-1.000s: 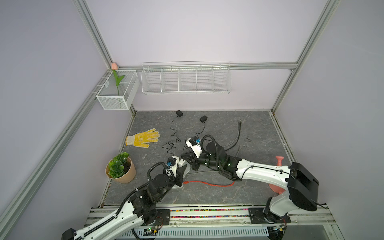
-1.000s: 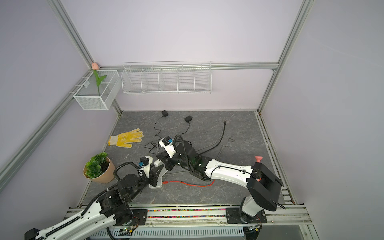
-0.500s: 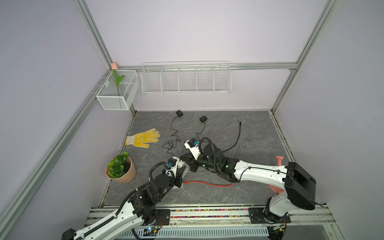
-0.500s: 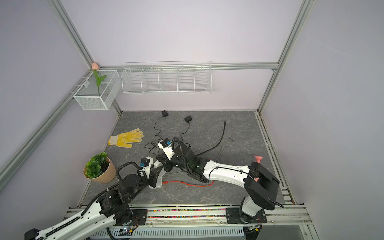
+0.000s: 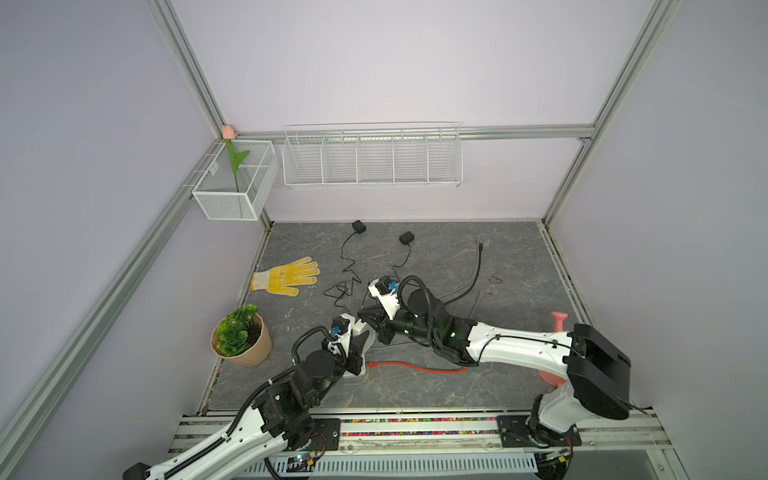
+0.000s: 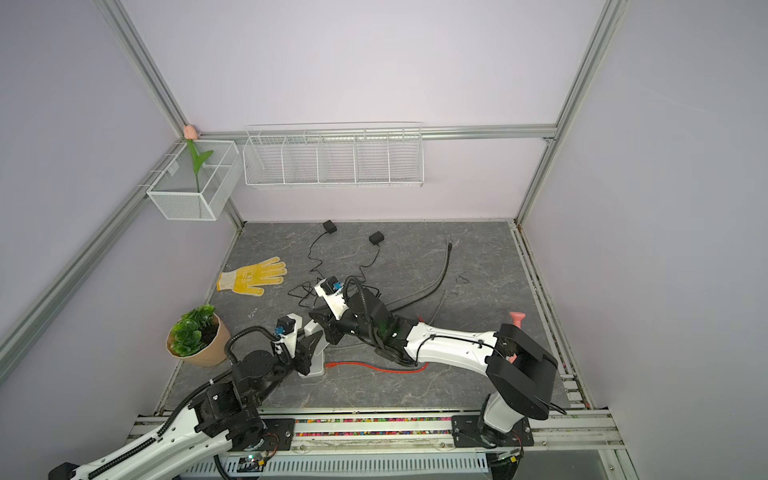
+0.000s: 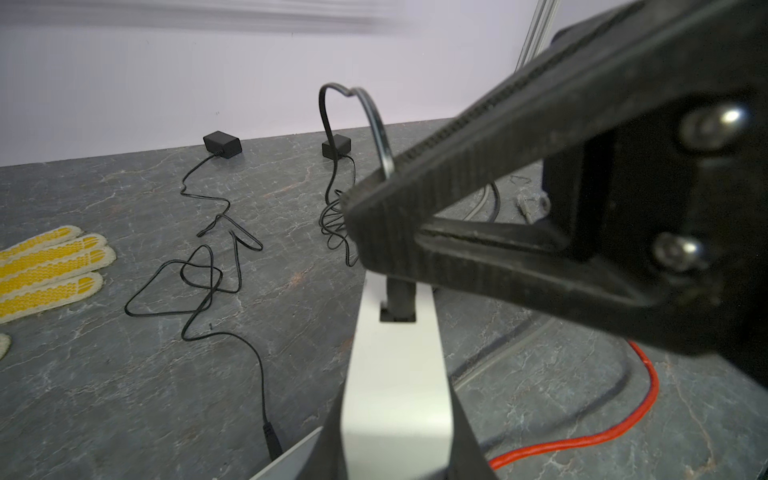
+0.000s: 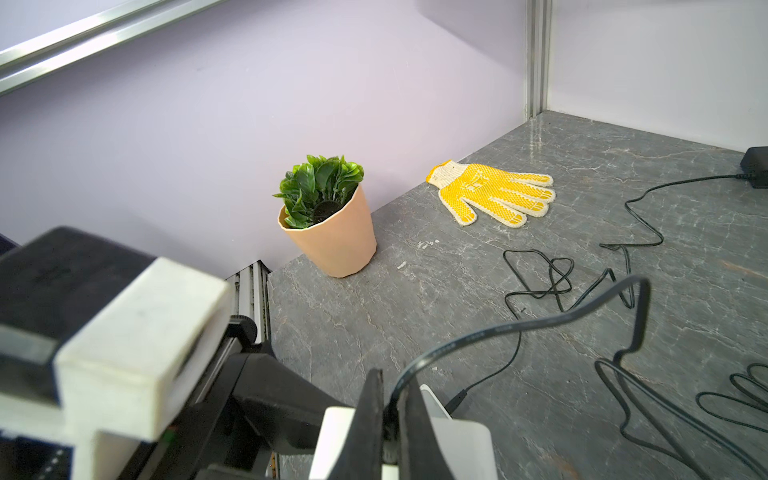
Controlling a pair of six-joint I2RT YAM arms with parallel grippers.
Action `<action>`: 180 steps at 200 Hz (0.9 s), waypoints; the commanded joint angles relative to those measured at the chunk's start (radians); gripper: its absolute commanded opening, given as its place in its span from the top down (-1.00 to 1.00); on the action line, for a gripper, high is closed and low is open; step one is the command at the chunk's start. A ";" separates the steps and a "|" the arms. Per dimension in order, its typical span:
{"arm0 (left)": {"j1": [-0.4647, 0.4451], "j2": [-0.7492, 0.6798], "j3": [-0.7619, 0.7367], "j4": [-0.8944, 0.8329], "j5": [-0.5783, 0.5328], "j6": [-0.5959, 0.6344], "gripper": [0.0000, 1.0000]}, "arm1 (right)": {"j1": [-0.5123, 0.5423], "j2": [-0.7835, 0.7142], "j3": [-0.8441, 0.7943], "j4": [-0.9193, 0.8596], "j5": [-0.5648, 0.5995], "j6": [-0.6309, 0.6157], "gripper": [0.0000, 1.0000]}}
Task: Insert the plug into the switch port
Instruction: 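Open the right gripper off the black plug and draw it back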
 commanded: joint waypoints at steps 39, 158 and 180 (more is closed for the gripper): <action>0.002 -0.061 0.062 0.340 -0.046 0.036 1.00 | 0.032 0.072 -0.075 -0.231 -0.047 0.018 0.86; 0.002 -0.079 0.071 0.356 -0.070 0.061 1.00 | 0.063 0.130 -0.092 -0.196 -0.046 0.045 0.86; 0.002 -0.090 0.065 0.367 -0.074 0.062 1.00 | 0.069 0.138 -0.097 -0.189 -0.044 0.053 0.86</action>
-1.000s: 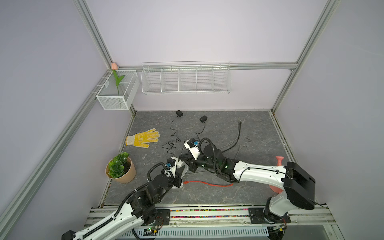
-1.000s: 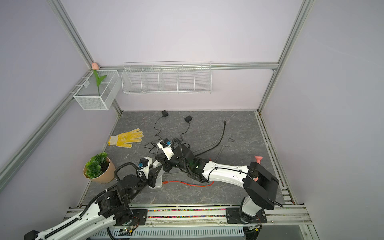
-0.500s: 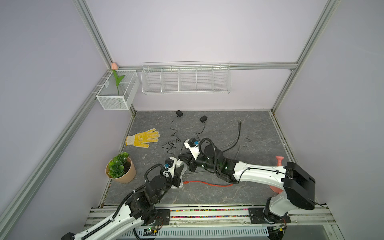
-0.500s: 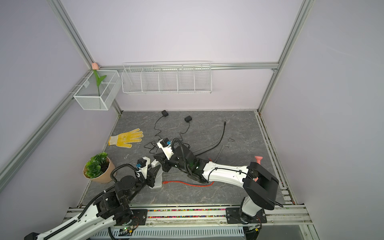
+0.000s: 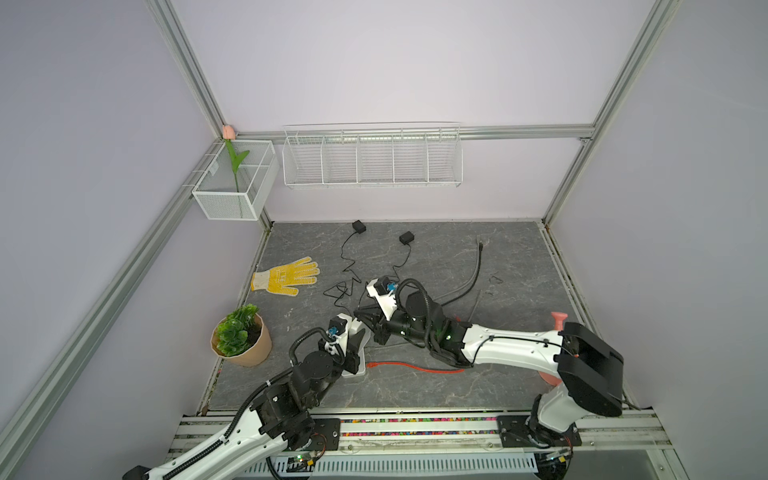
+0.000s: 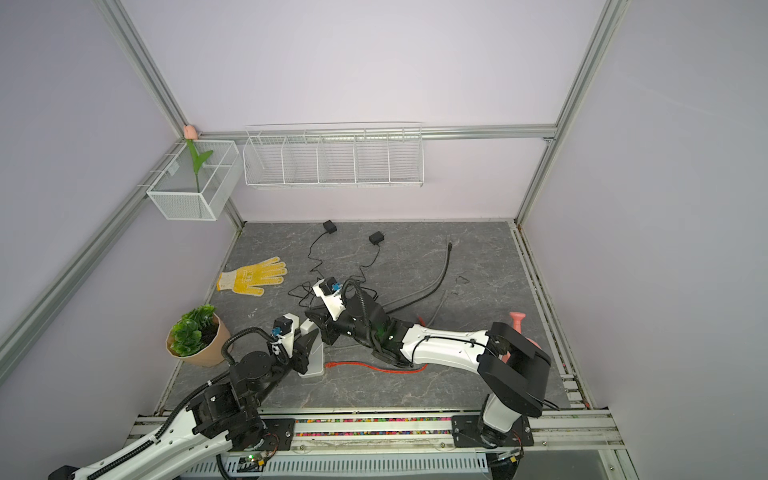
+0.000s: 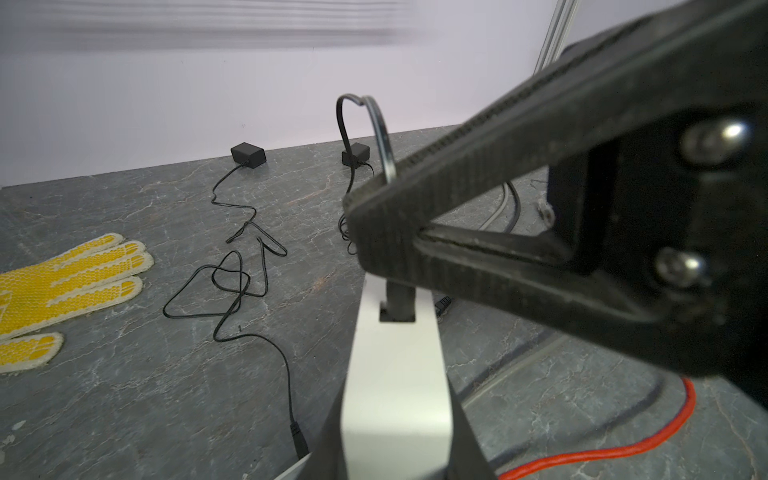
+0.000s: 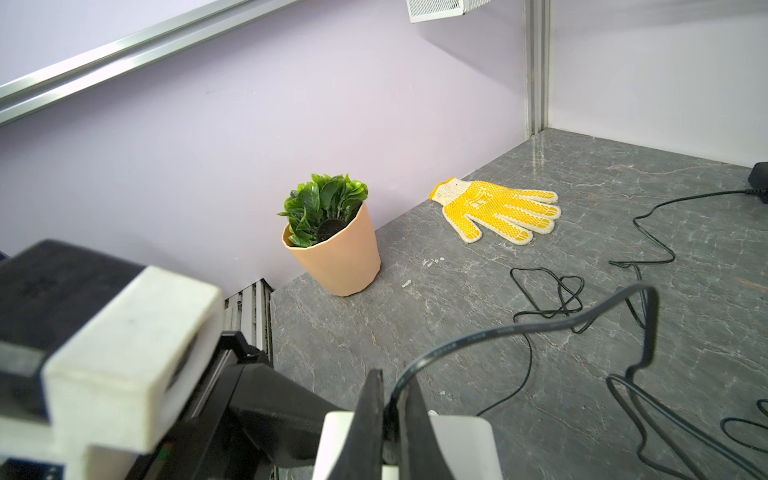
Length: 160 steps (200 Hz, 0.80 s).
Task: Insert the plug into the switch port
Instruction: 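Open the right gripper off the black plug and draw it back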
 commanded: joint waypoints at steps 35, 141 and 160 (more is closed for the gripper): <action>0.000 -0.070 0.064 0.396 -0.026 0.032 1.00 | 0.062 0.105 -0.084 -0.290 -0.060 0.029 0.86; 0.000 -0.052 0.070 0.387 -0.026 0.040 1.00 | 0.079 0.090 -0.057 -0.380 -0.019 -0.010 0.82; 0.000 -0.042 0.071 0.341 -0.027 0.031 1.00 | 0.079 0.048 -0.016 -0.459 -0.001 -0.049 0.54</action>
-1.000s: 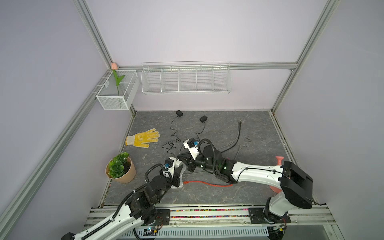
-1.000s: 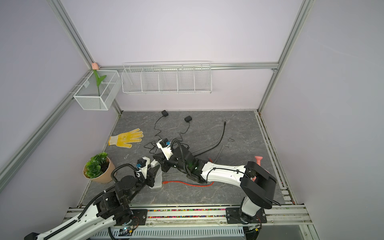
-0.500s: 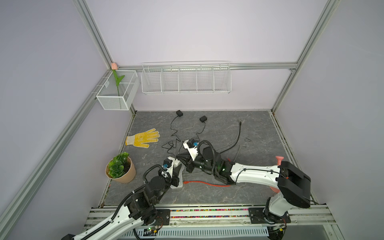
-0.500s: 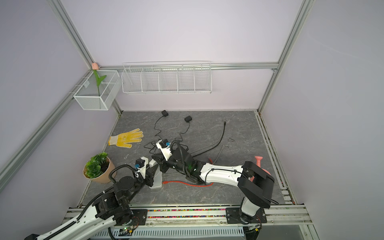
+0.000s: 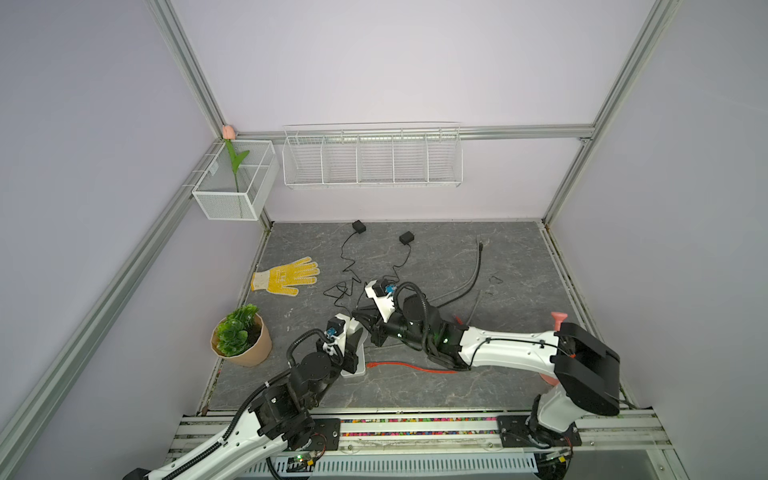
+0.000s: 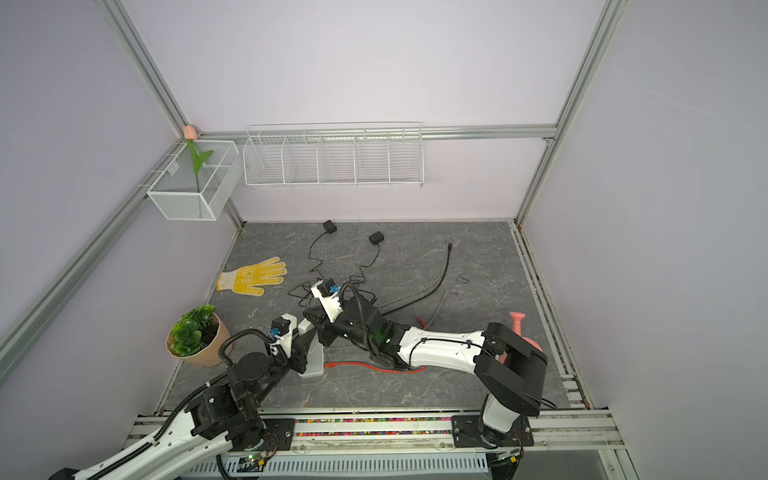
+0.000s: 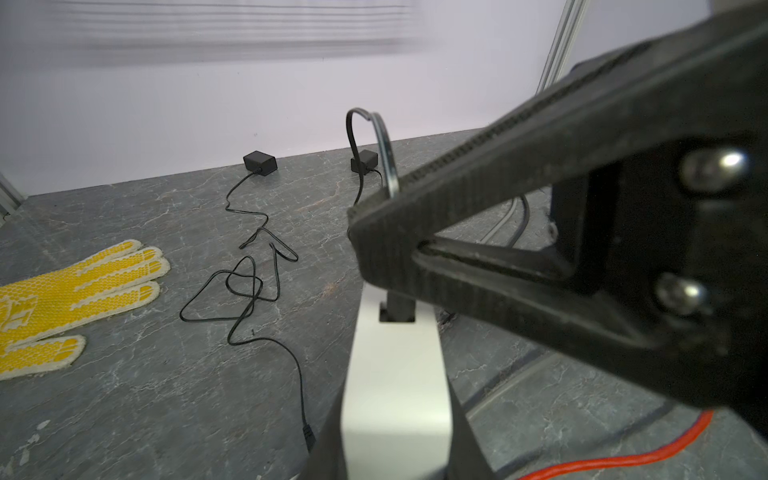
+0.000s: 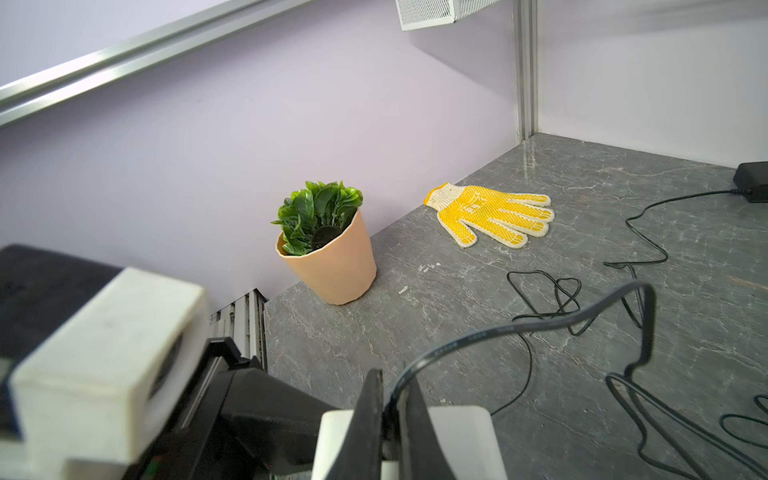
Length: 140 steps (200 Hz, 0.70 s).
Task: Insert the plug into the switch port
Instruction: 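Open the right gripper off the black plug and draw it back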
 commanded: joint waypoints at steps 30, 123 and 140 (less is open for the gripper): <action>-0.001 0.003 0.097 0.200 -0.041 -0.031 1.00 | 0.042 -0.071 -0.001 -0.553 -0.047 -0.113 0.07; 0.123 0.044 0.119 0.100 0.150 -0.109 1.00 | -0.127 -0.465 -0.070 -0.872 -0.072 -0.264 -0.19; 0.123 0.068 0.135 0.090 0.197 -0.117 1.00 | -0.214 -0.465 -0.050 -0.876 -0.129 -0.317 -0.13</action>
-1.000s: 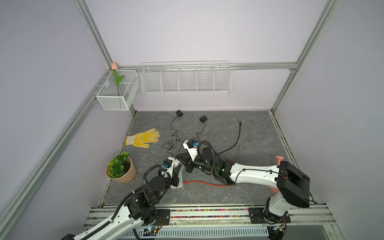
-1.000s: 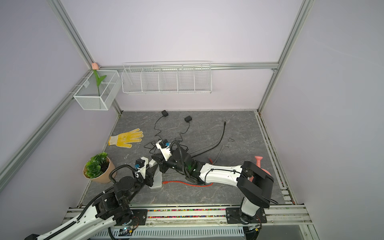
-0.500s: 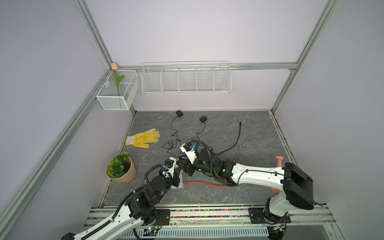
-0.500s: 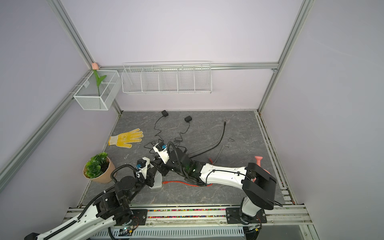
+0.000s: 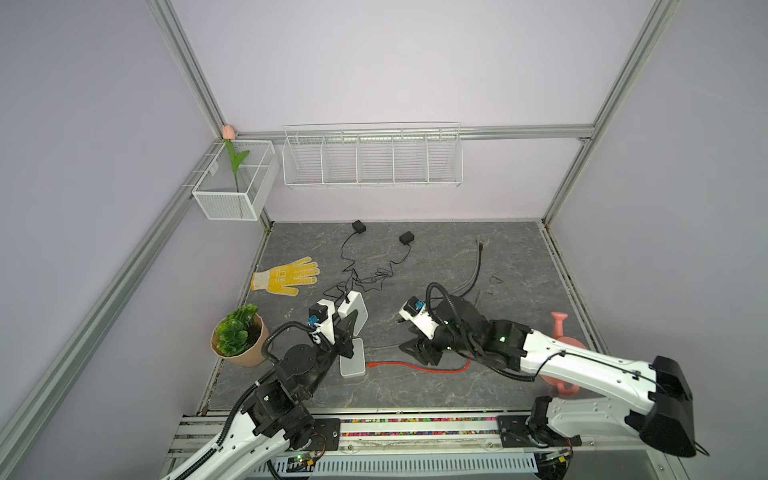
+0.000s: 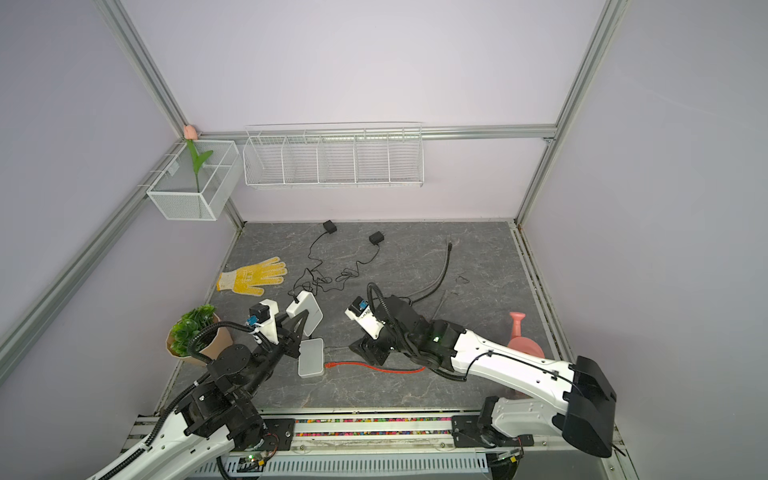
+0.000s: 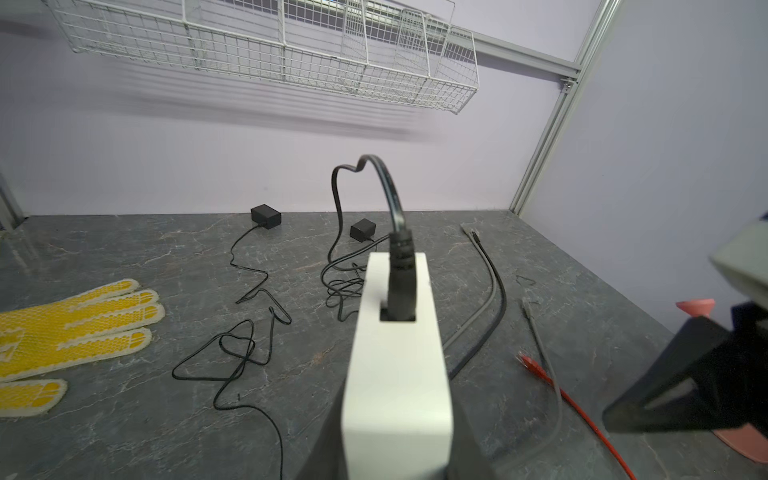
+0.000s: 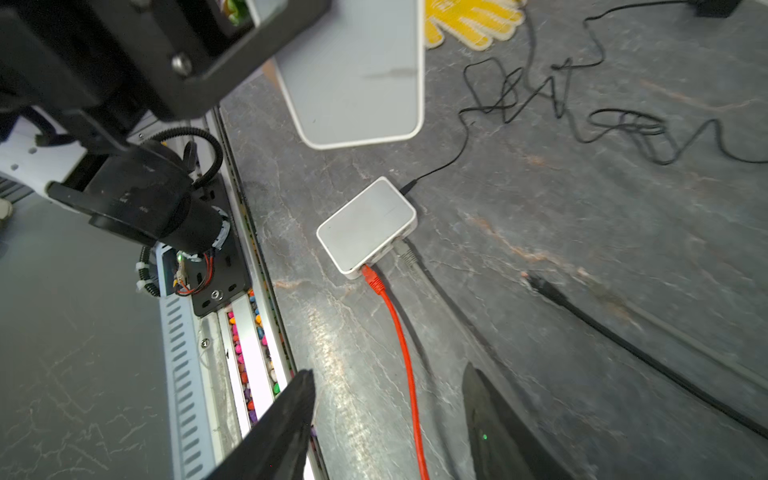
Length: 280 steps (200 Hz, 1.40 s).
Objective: Insert the plug into the switch port
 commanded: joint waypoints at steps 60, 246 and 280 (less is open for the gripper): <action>0.009 0.066 0.104 -0.063 0.316 -0.059 1.00 | -0.317 0.320 0.250 -0.304 -0.362 -0.466 -0.12; 0.512 0.689 0.110 0.184 0.890 -0.298 1.00 | -0.420 0.786 0.455 -0.119 -0.156 -0.681 -0.15; 0.555 0.885 0.196 0.215 1.011 -0.279 1.00 | -0.422 0.806 0.465 -0.143 -0.170 -0.695 -0.15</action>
